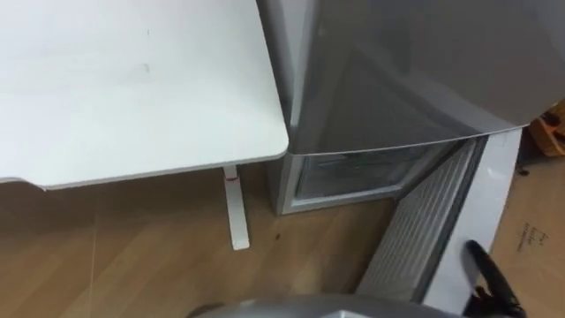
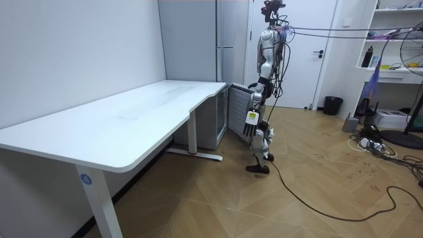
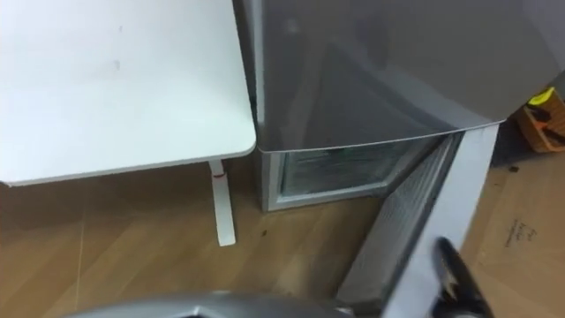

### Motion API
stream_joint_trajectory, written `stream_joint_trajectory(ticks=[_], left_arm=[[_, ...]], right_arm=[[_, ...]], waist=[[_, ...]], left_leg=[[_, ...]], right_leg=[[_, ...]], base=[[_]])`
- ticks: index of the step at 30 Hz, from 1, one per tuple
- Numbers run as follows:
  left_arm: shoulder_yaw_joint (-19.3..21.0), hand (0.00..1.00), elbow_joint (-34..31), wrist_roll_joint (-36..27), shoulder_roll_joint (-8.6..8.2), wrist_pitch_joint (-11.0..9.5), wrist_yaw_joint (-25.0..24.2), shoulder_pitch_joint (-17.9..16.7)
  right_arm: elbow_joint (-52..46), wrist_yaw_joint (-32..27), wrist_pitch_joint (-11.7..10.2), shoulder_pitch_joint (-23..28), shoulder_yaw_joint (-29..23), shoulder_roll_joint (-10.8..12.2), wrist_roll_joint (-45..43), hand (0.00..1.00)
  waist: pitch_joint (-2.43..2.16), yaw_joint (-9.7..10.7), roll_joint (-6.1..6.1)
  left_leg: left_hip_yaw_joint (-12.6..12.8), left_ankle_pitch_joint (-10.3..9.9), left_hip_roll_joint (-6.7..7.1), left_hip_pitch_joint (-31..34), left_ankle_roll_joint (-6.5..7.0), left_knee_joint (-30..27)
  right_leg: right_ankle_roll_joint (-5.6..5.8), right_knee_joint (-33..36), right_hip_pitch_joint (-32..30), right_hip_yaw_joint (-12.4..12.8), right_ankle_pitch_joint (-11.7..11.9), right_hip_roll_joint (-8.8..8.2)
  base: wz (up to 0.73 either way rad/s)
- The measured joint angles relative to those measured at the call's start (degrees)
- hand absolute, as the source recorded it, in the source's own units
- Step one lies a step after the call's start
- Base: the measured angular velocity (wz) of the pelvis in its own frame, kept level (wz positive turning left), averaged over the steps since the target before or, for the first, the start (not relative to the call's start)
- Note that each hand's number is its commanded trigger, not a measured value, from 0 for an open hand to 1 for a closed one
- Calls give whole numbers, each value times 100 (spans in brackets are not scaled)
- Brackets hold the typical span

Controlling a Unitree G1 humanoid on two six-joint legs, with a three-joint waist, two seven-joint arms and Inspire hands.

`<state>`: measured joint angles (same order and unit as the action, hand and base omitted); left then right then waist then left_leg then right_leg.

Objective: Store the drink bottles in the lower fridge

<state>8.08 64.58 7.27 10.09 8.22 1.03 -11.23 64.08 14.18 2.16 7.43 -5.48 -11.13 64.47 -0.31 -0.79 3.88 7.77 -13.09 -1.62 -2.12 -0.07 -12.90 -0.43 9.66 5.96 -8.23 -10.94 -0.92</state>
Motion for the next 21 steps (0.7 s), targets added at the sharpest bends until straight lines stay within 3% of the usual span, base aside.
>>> stream_joint_trajectory(ticks=[1,5,10,13,21], left_arm=[[-155,0,12,-8,0,-7,11,58],[-509,0,6,-43,-12,-46,49,208],[-974,0,-44,8,-23,-59,105,288],[-1012,0,-45,4,-39,-41,81,300],[-1069,0,-130,-37,-74,151,134,262]], right_arm=[[-31,102,-157,-111,477,65,-227,0],[-602,506,-74,-231,1607,73,-697,0],[-1811,1332,293,-529,2910,336,-1609,0],[-2035,1723,410,-678,3132,376,-1756,0],[-1919,1811,634,-635,3131,298,-1786,0]], waist=[[10,-134,-24],[36,-443,-105],[78,-608,-156],[81,-648,-178],[94,-661,-194]], left_leg=[[5,9,-11,6,-11,-2],[-5,25,-29,1,-32,4],[-142,28,-18,161,-37,-89],[-247,38,30,183,-16,-79],[-400,33,64,275,3,-168]], right_leg=[[-11,-2,1,1,11,10],[-16,-3,-9,-38,13,24],[-18,-6,-38,-239,15,17],[-18,-16,-14,-334,15,-16],[-15,-26,-6,-544,17,-47]], base=[[0],[2],[16],[20],[11]])
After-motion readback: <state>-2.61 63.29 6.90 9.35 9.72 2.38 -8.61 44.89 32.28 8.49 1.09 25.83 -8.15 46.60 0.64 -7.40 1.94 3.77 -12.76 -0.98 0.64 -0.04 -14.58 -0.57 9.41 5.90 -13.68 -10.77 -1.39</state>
